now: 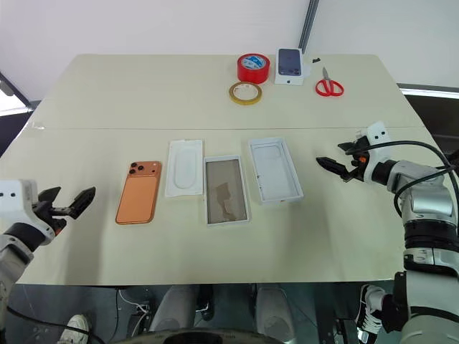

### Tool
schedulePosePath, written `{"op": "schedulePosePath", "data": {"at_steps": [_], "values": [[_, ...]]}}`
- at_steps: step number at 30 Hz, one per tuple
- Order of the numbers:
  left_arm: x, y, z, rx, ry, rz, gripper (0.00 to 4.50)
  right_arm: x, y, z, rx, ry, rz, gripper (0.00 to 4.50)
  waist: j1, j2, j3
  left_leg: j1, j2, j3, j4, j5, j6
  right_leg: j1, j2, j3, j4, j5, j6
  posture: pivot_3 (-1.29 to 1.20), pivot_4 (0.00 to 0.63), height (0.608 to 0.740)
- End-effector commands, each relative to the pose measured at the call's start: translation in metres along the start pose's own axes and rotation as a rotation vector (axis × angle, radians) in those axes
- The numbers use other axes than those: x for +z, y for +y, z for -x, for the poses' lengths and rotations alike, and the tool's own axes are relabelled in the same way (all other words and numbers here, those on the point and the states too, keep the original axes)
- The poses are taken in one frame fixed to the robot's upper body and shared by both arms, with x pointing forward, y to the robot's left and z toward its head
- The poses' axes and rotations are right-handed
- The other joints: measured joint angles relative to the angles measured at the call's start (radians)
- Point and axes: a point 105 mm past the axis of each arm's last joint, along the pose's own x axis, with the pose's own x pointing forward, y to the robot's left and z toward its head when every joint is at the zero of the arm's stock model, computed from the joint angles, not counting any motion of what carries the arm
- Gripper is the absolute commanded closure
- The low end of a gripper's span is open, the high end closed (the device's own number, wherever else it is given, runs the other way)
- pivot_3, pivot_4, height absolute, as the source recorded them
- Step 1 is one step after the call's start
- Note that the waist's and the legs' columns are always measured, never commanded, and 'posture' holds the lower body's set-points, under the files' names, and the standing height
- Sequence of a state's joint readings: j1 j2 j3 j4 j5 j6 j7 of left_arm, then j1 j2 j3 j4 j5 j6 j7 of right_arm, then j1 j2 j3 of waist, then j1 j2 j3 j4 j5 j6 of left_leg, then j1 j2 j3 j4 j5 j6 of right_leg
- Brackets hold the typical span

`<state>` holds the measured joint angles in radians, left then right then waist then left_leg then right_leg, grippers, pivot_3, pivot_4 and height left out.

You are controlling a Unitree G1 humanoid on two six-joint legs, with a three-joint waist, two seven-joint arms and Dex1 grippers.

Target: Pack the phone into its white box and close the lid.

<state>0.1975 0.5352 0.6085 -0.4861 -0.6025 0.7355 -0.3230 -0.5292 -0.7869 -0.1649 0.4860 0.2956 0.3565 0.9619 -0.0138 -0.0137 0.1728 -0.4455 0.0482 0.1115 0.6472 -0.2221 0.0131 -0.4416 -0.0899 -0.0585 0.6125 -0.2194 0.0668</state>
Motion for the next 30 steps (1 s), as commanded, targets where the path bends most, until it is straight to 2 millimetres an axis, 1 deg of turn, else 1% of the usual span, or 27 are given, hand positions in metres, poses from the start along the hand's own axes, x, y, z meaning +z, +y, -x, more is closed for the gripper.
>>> {"op": "schedulePosePath", "data": {"at_steps": [1,3,9,10,12,15,17,19,20,23,25,26,28,30], "values": [[0.009,-0.004,0.001,-0.009,-0.044,-0.014,0.05,0.020,0.001,-0.003,0.007,-0.057,0.046,0.01,0.000,0.000,0.000,0.000,0.000,0.000,0.000,0.000,0.000,0.000,0.000,0.000,0.000,0.000,0.000,0.00,0.150,0.740],[0.009,-0.006,0.000,-0.012,-0.047,-0.011,0.05,0.020,0.002,-0.005,0.011,-0.060,0.050,0.01,0.000,0.000,0.000,0.000,0.000,0.000,0.000,0.000,0.000,0.000,0.000,0.000,0.000,0.000,0.000,0.00,0.150,0.740],[0.011,-0.015,-0.002,-0.049,-0.050,-0.018,0.05,0.032,0.009,-0.010,0.038,-0.083,0.083,0.01,0.000,0.000,0.000,0.000,0.000,0.000,0.000,0.000,0.000,0.000,0.000,0.000,0.000,0.000,0.000,0.00,0.150,0.740],[0.011,-0.018,-0.003,-0.059,-0.049,-0.023,0.05,0.034,0.010,-0.011,0.046,-0.086,0.089,0.01,0.001,0.000,0.000,0.000,0.000,0.000,0.000,0.000,0.000,0.000,0.000,0.000,0.000,0.000,0.000,0.00,0.150,0.740],[0.017,-0.030,-0.007,-0.107,-0.065,-0.019,0.05,0.038,0.019,-0.015,0.079,-0.089,0.114,0.01,0.002,0.000,0.000,0.000,0.000,0.000,0.000,0.000,0.000,0.001,0.000,0.000,0.000,0.000,0.000,0.00,0.150,0.740],[0.023,-0.054,-0.014,-0.197,-0.085,0.014,0.05,0.049,0.037,-0.021,0.145,-0.110,0.159,0.01,0.002,0.000,0.000,0.000,0.000,0.000,0.001,0.000,0.000,0.001,0.000,0.000,0.001,0.000,0.000,0.00,0.150,0.740],[0.025,-0.078,-0.021,-0.280,-0.079,0.046,0.05,0.057,0.054,-0.024,0.199,-0.128,0.185,0.01,0.002,0.000,0.000,0.001,0.000,0.000,0.002,0.000,0.000,0.002,0.001,0.000,0.002,0.000,0.000,0.00,0.150,0.740],[0.024,-0.103,-0.026,-0.364,-0.058,0.080,0.05,0.059,0.073,-0.026,0.259,-0.120,0.235,0.01,0.003,0.000,0.000,0.001,0.000,0.000,0.002,0.001,0.001,0.003,0.002,0.000,0.002,0.000,0.000,0.00,0.150,0.740],[0.023,-0.108,-0.027,-0.383,-0.048,0.087,0.05,0.059,0.080,-0.026,0.276,-0.116,0.253,0.01,0.003,0.000,0.000,0.001,0.000,0.000,0.002,0.001,0.002,0.003,0.002,0.000,0.002,0.000,0.001,0.00,0.150,0.740],[0.019,-0.137,-0.038,-0.441,0.004,0.123,0.05,0.062,0.110,-0.029,0.353,-0.122,0.327,0.01,0.007,0.000,0.000,0.001,0.000,0.000,0.002,0.002,0.003,0.003,0.004,0.000,0.002,0.000,0.001,0.00,0.150,0.740],[0.017,-0.144,-0.048,-0.417,0.041,0.157,0.05,0.064,0.126,-0.030,0.389,-0.135,0.335,0.01,0.007,0.000,0.000,0.001,0.000,-0.001,0.003,0.002,0.004,0.004,0.005,-0.001,0.003,0.000,0.001,0.00,0.150,0.740],[0.016,-0.145,-0.053,-0.393,0.058,0.166,0.05,0.064,0.132,-0.029,0.403,-0.140,0.336,0.01,0.006,0.000,0.000,0.001,0.000,-0.001,0.004,0.002,0.004,0.004,0.005,-0.001,0.004,0.000,0.001,0.00,0.150,0.740],[0.009,-0.146,-0.065,-0.332,0.143,0.161,0.05,0.066,0.147,-0.028,0.438,-0.152,0.333,0.01,0.006,-0.001,0.000,0.002,0.000,-0.001,0.006,0.002,0.004,0.005,0.006,-0.001,0.005,0.000,0.001,0.00,0.150,0.740],[0.009,-0.151,-0.071,-0.332,0.185,0.211,0.05,0.064,0.153,-0.026,0.443,-0.150,0.323,0.01,0.006,-0.001,0.000,0.003,0.000,-0.002,0.006,0.002,0.004,0.006,0.006,-0.001,0.005,0.000,0.001,0.00,0.150,0.740]]}}
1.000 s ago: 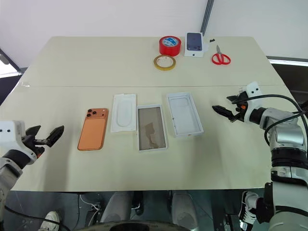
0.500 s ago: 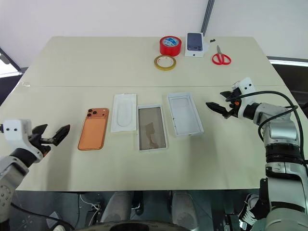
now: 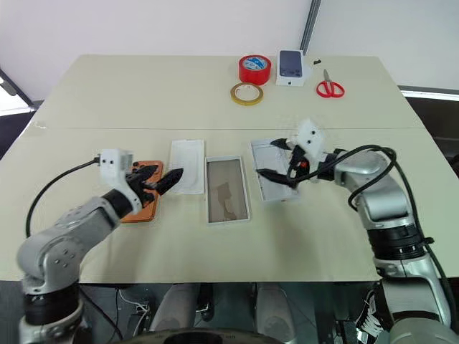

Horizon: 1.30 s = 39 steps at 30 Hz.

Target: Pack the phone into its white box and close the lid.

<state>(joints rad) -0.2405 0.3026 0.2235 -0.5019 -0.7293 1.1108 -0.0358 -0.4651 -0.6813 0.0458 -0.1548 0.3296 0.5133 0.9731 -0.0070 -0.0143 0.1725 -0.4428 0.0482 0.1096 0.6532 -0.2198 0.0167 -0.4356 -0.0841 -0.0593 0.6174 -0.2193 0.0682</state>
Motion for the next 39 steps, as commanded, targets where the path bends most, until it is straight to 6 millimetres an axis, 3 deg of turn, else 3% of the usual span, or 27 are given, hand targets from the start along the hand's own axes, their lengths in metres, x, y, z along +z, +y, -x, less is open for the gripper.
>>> {"op": "schedulePosePath", "data": {"at_steps": [1,7,19,26,39], "values": [[0.003,0.001,-0.010,0.035,0.041,0.078,0.05,0.013,0.009,0.000,0.005,-0.037,0.017,0.01,-0.001,0.000,0.000,0.000,0.000,0.000,0.000,0.000,0.000,0.000,0.000,0.000,0.000,0.000,0.000,0.00,0.150,0.740],[0.014,0.003,-0.021,0.039,0.068,0.154,0.05,0.007,0.020,-0.001,0.036,-0.016,0.019,0.01,-0.002,-0.002,0.000,0.000,0.000,-0.001,0.000,0.000,0.000,0.000,0.001,0.000,0.000,0.000,0.000,0.00,0.150,0.740],[0.003,0.006,-0.034,0.069,0.220,0.194,0.05,0.012,0.025,0.000,0.050,-0.027,0.044,0.01,0.001,-0.002,0.000,0.000,0.000,-0.001,0.000,0.000,0.000,0.001,0.002,0.000,0.000,0.000,0.000,0.00,0.150,0.740],[0.023,-0.004,-0.035,0.006,0.131,0.226,0.05,0.012,0.029,0.001,0.059,-0.024,0.051,0.01,0.000,-0.002,0.000,0.000,0.000,-0.002,0.000,0.000,0.000,0.001,0.002,0.000,0.000,0.000,0.000,0.00,0.150,0.740],[0.009,0.003,-0.035,0.071,0.230,0.244,0.05,0.018,0.035,0.001,0.105,-0.023,0.080,0.01,0.000,-0.002,0.000,0.000,-0.001,-0.002,0.000,0.000,0.000,0.001,0.002,0.000,0.000,0.000,0.001,0.00,0.150,0.740]]}}
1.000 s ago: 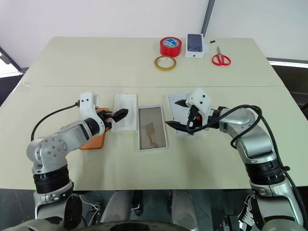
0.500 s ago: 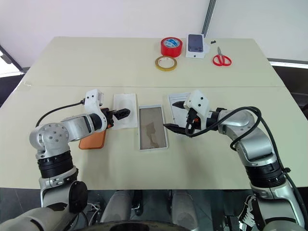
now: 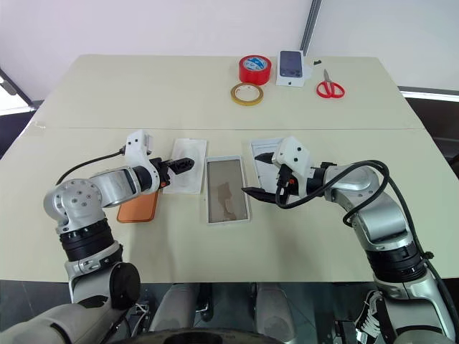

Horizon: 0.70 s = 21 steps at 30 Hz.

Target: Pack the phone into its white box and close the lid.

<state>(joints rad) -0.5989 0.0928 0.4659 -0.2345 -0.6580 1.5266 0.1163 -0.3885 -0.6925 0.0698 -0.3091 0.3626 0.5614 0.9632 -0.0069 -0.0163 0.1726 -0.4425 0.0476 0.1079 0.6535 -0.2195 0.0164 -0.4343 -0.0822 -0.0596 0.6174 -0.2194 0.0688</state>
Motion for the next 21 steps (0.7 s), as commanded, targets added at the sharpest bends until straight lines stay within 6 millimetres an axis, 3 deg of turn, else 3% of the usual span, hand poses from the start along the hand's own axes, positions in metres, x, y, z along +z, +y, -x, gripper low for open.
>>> {"op": "schedulePosePath", "data": {"at_steps": [1,3,6,13,14,21], "values": [[0.001,-0.001,0.000,0.012,0.014,-0.018,0.05,0.015,0.006,0.003,0.038,-0.012,0.075,0.01,0.000,0.000,0.000,0.000,0.000,0.000,0.000,0.000,0.000,0.000,0.000,0.000,0.000,0.000,0.000,0.00,0.150,0.740],[-0.001,-0.001,-0.001,0.011,0.028,-0.014,0.05,0.014,0.011,0.004,0.068,0.005,0.090,0.01,0.000,0.000,0.000,0.000,0.000,0.000,0.000,0.000,0.000,0.000,0.000,0.000,0.000,0.000,0.000,0.00,0.150,0.740],[-0.003,0.003,-0.001,0.022,0.043,-0.020,0.79,0.014,0.025,0.007,0.145,0.025,0.107,0.00,0.000,0.000,0.000,0.000,0.000,0.000,0.000,0.000,0.000,0.000,0.000,0.000,0.000,0.000,0.000,0.00,0.150,0.740],[-0.001,0.008,0.000,0.038,0.042,-0.015,4.25,0.014,0.036,0.006,0.195,0.039,0.122,0.00,0.005,0.000,0.000,0.000,0.000,0.000,0.000,0.000,0.000,0.000,0.000,0.000,0.000,0.000,0.000,0.00,0.150,0.740],[0.000,0.009,0.000,0.042,0.042,-0.015,4.45,0.013,0.037,0.006,0.201,0.046,0.129,0.00,0.007,0.000,0.000,0.000,0.000,0.000,0.000,0.000,0.000,0.000,0.000,0.000,0.000,0.000,0.000,0.00,0.150,0.740],[0.010,0.012,0.002,0.052,0.003,-0.009,4.45,0.008,0.051,-0.005,0.292,0.087,0.181,0.00,0.017,-0.001,0.000,0.000,0.000,0.000,0.000,0.000,0.000,0.000,0.000,0.000,0.000,0.000,0.000,0.00,0.150,0.740]]}}
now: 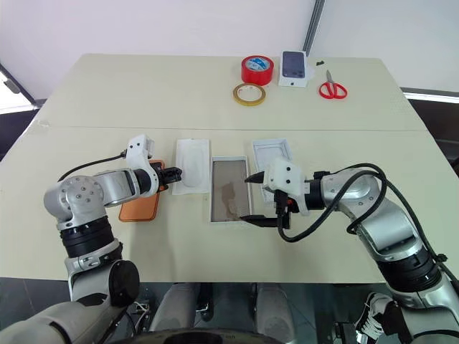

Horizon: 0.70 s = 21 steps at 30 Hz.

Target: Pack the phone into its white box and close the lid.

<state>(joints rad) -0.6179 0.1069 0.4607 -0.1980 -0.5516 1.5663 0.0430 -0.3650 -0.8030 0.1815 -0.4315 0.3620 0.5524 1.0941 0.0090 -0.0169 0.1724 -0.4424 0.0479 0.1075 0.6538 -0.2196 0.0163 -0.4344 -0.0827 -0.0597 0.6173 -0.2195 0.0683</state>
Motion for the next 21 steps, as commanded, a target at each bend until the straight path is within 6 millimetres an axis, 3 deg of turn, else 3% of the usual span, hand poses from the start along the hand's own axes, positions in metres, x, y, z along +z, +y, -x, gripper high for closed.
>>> {"op": "schedulePosePath", "data": {"at_steps": [1,9,12,19,21], "values": [[0.016,0.004,0.007,0.016,-0.066,0.006,4.45,0.012,0.009,-0.009,0.056,-0.002,0.084,0.00,0.001,0.000,0.000,0.000,0.000,0.000,0.000,0.000,0.000,0.000,0.000,0.000,0.000,0.000,0.000,0.00,0.150,0.740],[0.046,0.016,0.030,-0.052,-0.218,0.117,4.45,-0.005,0.009,-0.044,0.066,0.101,0.074,0.00,0.002,-0.001,0.000,0.000,0.000,0.000,0.000,0.000,0.000,-0.001,0.000,-0.001,0.000,0.000,0.000,0.00,0.150,0.740],[0.051,0.022,0.038,-0.047,-0.238,0.103,4.50,-0.013,0.010,-0.056,0.064,0.140,0.061,0.79,0.003,-0.001,0.000,0.000,0.000,0.000,0.000,0.000,0.000,0.000,0.000,-0.001,0.000,0.000,0.000,0.00,0.150,0.740],[0.065,0.022,0.048,-0.063,-0.283,0.069,4.50,-0.024,0.011,-0.069,0.056,0.203,0.066,4.36,0.002,-0.002,-0.001,-0.001,0.000,0.000,0.001,0.000,-0.001,0.000,-0.001,-0.001,0.000,0.000,0.000,0.00,0.150,0.740],[0.067,0.022,0.049,-0.065,-0.290,0.070,4.50,-0.021,0.007,-0.070,0.040,0.197,0.082,4.44,0.002,-0.002,-0.001,0.000,0.000,0.000,0.001,0.000,-0.001,0.000,-0.001,-0.001,0.000,0.000,0.000,0.00,0.150,0.740]]}}
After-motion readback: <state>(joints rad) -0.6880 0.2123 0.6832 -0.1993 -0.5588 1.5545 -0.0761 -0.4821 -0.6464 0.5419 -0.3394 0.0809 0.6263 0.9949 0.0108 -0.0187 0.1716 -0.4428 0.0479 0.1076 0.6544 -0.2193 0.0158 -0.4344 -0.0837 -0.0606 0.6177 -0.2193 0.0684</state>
